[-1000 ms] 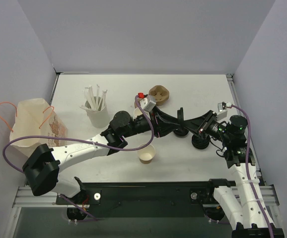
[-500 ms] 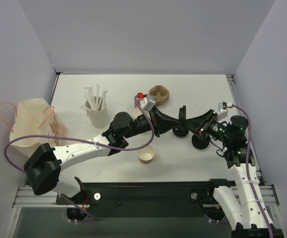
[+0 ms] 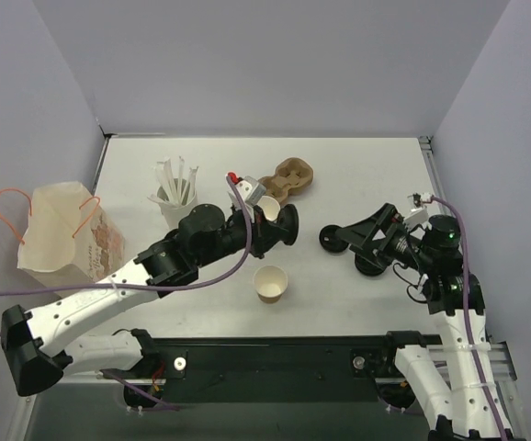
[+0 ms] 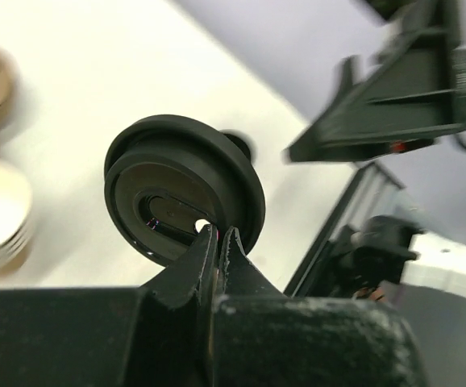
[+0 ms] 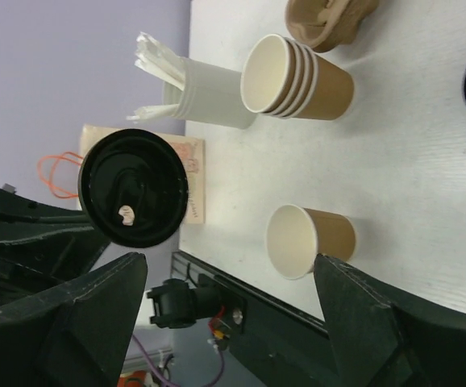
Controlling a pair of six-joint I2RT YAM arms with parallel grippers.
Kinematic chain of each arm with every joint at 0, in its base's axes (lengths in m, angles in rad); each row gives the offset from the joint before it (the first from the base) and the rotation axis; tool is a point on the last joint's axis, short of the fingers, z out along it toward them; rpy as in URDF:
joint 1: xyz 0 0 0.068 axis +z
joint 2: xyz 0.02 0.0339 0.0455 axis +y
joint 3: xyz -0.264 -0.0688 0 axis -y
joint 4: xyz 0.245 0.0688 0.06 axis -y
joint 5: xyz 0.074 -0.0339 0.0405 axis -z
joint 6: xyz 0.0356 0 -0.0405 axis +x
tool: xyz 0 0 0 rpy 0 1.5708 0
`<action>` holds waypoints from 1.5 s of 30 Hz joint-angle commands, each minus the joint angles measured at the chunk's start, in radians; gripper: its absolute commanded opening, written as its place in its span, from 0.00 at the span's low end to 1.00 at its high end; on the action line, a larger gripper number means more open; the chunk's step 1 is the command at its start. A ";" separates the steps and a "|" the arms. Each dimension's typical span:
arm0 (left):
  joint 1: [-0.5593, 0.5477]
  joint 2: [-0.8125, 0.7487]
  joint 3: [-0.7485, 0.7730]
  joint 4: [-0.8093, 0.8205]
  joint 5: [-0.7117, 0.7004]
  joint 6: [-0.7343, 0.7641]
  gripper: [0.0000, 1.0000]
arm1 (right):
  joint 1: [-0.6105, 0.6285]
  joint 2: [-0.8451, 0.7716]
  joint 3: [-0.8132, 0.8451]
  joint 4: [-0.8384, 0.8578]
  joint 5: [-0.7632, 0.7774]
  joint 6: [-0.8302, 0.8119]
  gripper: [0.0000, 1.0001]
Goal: Pack the takeout coffee
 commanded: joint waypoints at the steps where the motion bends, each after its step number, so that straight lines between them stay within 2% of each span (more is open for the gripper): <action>1: -0.004 -0.067 0.113 -0.550 -0.234 0.020 0.00 | 0.002 -0.027 0.058 -0.235 0.114 -0.163 0.90; 2: -0.004 -0.063 0.123 -0.656 -0.240 0.006 0.00 | 0.002 -0.026 0.056 -0.247 0.128 -0.178 0.92; 8: -0.096 0.058 0.207 -0.902 -0.359 -0.064 0.00 | 0.002 -0.021 0.060 -0.307 0.180 -0.261 0.95; 13: -0.208 0.212 0.322 -1.005 -0.444 -0.083 0.00 | 0.005 -0.033 0.078 -0.368 0.227 -0.317 0.96; 16: -0.236 0.291 0.385 -1.043 -0.473 -0.089 0.00 | 0.004 -0.047 0.078 -0.387 0.237 -0.335 0.96; 25: -0.296 0.417 0.474 -1.047 -0.478 -0.083 0.00 | 0.004 -0.076 0.072 -0.413 0.257 -0.356 0.96; 45: -0.296 0.537 0.531 -1.034 -0.484 -0.070 0.01 | 0.002 -0.109 0.109 -0.479 0.306 -0.393 0.96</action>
